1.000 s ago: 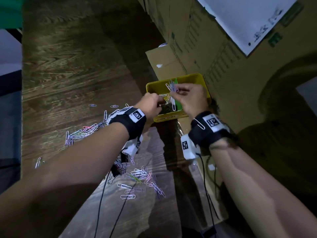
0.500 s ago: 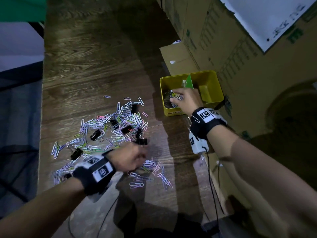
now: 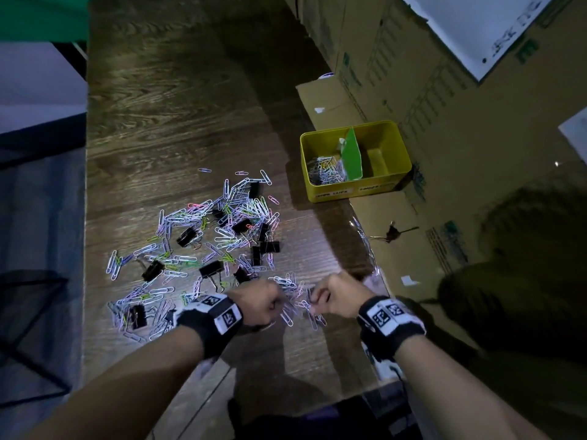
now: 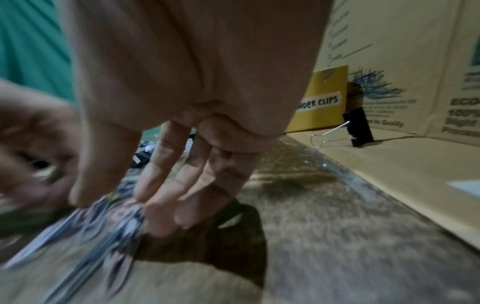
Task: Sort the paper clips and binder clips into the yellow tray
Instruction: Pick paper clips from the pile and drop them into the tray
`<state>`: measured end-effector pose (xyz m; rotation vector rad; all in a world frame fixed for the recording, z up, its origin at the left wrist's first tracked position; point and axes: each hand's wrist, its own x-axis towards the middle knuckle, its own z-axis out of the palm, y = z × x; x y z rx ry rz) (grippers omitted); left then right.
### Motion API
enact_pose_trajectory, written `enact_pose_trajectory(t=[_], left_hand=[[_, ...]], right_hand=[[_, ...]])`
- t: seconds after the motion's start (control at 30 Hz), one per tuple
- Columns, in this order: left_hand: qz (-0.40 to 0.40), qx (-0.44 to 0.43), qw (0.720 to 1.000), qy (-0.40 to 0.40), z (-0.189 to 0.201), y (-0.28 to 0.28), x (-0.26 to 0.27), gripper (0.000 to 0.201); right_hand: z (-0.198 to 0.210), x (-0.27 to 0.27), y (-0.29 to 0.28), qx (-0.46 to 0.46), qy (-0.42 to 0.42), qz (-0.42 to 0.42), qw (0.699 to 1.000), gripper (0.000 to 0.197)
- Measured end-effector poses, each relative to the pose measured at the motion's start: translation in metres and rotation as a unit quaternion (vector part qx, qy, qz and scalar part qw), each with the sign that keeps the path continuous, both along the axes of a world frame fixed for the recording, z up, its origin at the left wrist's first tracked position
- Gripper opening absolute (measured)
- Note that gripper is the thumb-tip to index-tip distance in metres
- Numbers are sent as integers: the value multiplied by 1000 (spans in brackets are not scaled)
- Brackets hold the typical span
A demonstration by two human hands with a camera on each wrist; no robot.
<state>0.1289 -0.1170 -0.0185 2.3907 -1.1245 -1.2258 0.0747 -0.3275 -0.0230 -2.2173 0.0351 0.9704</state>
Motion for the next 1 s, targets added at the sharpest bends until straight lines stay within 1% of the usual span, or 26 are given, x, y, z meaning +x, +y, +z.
enact_pose_trajectory(t=[0.07,0.1,0.17,0.23,0.27,0.3,0.37,0.4,0.43,0.5,0.53,0.6,0.63,0.7,0.73,0.8,0.9,1.0], left_hand=[[28,14,999,-14,-4,7,6,18],[44,7,999,-26,-4,12,8,18],[67,-27,996,-59,-8,24,13,16],[86,-53,991,-83,-13,36,18,12],[95,-60,989,-97,-16,39,19,16],[99,-71,986,-109,-19,41,19,26],[72,-68,987,-130,-23,35,13,50],[42,-47,988,-143,-23,29,8,60],[13,-21,987,-157,-24,22,2,69],[-17,41,982,-186,-24,7,-9,77],[-18,62,979,-192,-24,2,-13,78],[-5,78,981,-177,-23,-5,-20,73],[2,75,983,-168,-24,-7,-22,67],[9,54,986,-155,-23,-8,-26,53],[8,40,987,-157,-23,-7,-27,47],[9,9,987,-160,-24,-4,-25,39],[2,-28,987,-156,-23,0,-21,31],[-10,-40,989,-144,-25,5,-14,26]], right_hand=[[-8,-15,6,-10,6,24,1000,23],[-12,-21,8,-10,-1,18,1000,25],[-17,-27,8,7,-5,-27,1000,30],[-17,-31,9,22,-20,-71,997,44],[-15,-34,11,12,-37,-77,996,57],[-13,-36,15,-15,-52,-73,996,73],[-9,-41,25,-100,-66,-48,992,103],[-8,-43,33,-135,-71,-34,988,112],[-11,-45,40,-159,-78,-25,984,115],[-16,-45,55,-186,-103,-17,977,112],[-17,-43,60,-196,-113,-11,974,109],[-18,-39,66,-199,-117,1,973,99],[-18,-36,68,-192,-117,6,974,92],[-17,-32,69,-178,-131,7,975,70],[-16,-30,69,-173,-141,6,975,57],[-15,-28,66,-160,-158,8,974,41],[-14,-25,63,-146,-166,31,975,26],[-14,-22,59,-145,-153,41,977,21]])
